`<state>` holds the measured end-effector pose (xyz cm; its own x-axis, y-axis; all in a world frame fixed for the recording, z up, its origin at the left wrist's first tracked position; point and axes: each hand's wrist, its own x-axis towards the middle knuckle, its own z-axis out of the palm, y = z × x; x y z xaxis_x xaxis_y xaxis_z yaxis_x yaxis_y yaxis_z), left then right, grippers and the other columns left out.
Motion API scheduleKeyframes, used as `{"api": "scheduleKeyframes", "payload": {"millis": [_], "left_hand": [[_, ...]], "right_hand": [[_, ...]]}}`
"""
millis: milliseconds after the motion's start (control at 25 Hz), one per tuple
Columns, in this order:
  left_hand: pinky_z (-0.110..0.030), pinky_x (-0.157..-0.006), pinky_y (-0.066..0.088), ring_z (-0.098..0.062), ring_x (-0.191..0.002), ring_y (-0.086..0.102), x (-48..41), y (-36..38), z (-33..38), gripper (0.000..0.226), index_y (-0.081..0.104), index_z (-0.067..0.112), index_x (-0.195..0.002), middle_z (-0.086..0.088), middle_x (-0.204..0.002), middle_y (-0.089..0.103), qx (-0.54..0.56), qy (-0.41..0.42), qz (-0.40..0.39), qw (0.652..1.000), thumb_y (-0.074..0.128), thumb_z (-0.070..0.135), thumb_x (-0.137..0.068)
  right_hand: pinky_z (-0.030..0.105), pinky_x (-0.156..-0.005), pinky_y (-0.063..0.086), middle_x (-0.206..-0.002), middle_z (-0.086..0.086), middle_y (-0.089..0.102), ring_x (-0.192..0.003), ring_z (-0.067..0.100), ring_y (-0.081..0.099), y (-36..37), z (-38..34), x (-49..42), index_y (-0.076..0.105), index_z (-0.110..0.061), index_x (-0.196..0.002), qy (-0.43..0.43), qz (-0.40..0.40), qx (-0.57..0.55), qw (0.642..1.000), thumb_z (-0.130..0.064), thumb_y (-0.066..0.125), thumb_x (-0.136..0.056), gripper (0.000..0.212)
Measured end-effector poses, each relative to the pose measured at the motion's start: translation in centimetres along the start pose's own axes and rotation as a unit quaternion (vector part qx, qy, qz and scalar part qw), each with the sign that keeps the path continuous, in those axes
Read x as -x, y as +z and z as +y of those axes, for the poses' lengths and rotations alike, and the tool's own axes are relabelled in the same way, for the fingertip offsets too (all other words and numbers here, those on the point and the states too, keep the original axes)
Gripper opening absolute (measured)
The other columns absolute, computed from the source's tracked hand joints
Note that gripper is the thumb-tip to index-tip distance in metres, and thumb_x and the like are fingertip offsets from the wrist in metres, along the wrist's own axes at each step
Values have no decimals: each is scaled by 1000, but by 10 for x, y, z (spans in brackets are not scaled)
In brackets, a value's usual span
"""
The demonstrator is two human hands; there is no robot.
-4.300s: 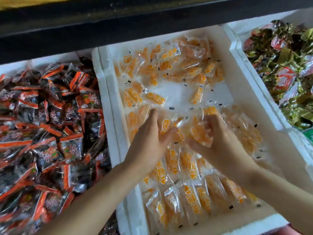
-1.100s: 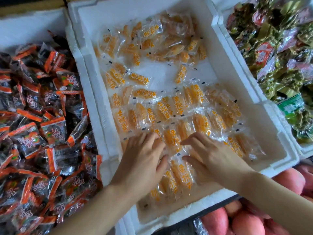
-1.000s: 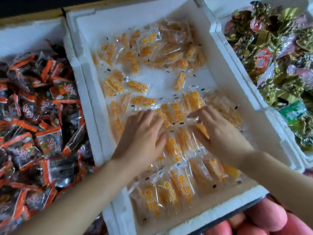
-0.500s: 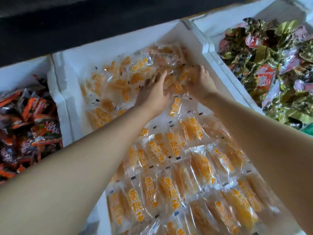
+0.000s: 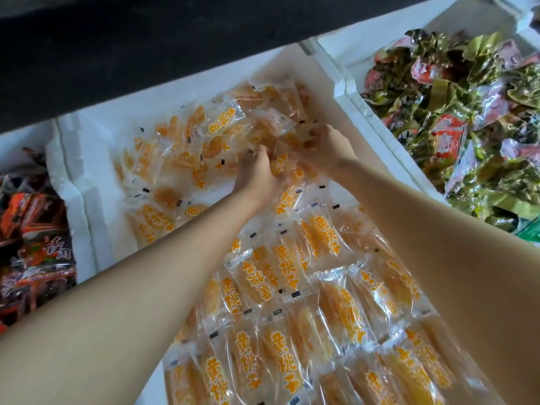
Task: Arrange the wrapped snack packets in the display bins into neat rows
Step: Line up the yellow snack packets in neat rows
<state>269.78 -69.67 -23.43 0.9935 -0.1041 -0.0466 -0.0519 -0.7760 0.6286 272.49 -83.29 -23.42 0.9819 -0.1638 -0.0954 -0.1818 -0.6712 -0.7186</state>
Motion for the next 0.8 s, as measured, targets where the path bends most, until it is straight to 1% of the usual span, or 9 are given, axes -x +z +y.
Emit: {"api": "scheduleKeyframes", "payload": {"millis": [40, 120, 240, 360, 440, 520, 600, 720, 800], "left_hand": [[-18, -65, 33, -22, -91, 48, 3, -2, 0, 31, 46, 10, -100, -5, -96, 52, 19, 2, 11, 1000, 67, 29, -87], [-18, -57, 31, -18, -79, 47, 8, -6, -4, 29, 39, 14, -92, 0, -87, 49, 43, -3, 29, 999, 66, 23, -88], [-19, -65, 35, -25, -98, 55, 18, -12, -12, 33, 44, 4, -116, -12, -109, 53, 49, -31, 38, 998, 60, 21, -93], [-41, -83, 51, -33, -104, 60, 30, -21, -16, 40, 41, 5, -125, -15, -121, 55, 148, -70, 58, 985, 55, 27, -96], [-45, -86, 51, -28, -94, 62, 40, -27, -12, 31, 42, 9, -122, -11, -110, 59, 212, -108, 62, 969, 49, 26, -97], [-47, -85, 52, -23, -76, 61, 52, -33, -5, 13, 48, 10, -105, -8, -91, 60, 317, -146, 72, 934, 45, 19, -96], [-44, -84, 52, -22, -72, 62, 71, -36, 3, 8, 49, 11, -94, -7, -86, 62, 374, -162, 72, 910, 48, 18, -96], [-29, -74, 47, -27, -86, 61, 106, -34, 5, 23, 55, 3, -105, -12, -97, 64, 353, -120, 39, 927, 56, 24, -95], [-24, -72, 42, -20, -78, 53, 130, -31, 5, 30, 55, -4, -103, -12, -87, 57, 346, -81, 20, 935, 61, 23, -92]], "right_hand": [[24, -74, 42, -100, 2, 67, -96, 20, 60, 1, -1, 1, 66, -16, -103, -7, -7, 11, 1000, -50, 68, -78, 42], [24, -60, 40, -81, 3, 63, -78, 20, 58, 1, -4, 6, 63, -17, -72, -1, -40, 37, 999, -45, 69, -80, 29], [25, -49, 35, -59, 2, 49, -59, 17, 46, -1, -9, 19, 48, -14, -56, 14, -71, 39, 997, -35, 71, -79, 38], [34, -66, 47, -84, 16, 64, -82, 32, 59, -9, -15, 36, 64, 3, -85, -24, -27, 10, 999, -25, 65, -83, 28], [32, -83, 45, -102, 11, 63, -95, 26, 58, -17, -20, 52, 60, 4, -108, -43, 10, -28, 999, -25, 66, -84, 38], [28, -82, 43, -98, 1, 55, -90, 17, 53, -25, -17, 70, 54, -3, -109, -59, 30, -69, 995, -27, 70, -81, 40], [33, -78, 47, -95, 1, 55, -86, 18, 56, -34, -9, 92, 46, -9, -104, -64, 17, -99, 993, -28, 75, -76, 44], [36, -71, 50, -92, 10, 60, -78, 16, 61, -46, 10, 137, 45, -11, -107, -79, -51, -153, 984, -23, 73, -78, 43], [30, -67, 45, -84, 9, 61, -70, 11, 56, -57, 22, 171, 53, -11, -102, -78, -89, -171, 978, -30, 69, -80, 34]]}}
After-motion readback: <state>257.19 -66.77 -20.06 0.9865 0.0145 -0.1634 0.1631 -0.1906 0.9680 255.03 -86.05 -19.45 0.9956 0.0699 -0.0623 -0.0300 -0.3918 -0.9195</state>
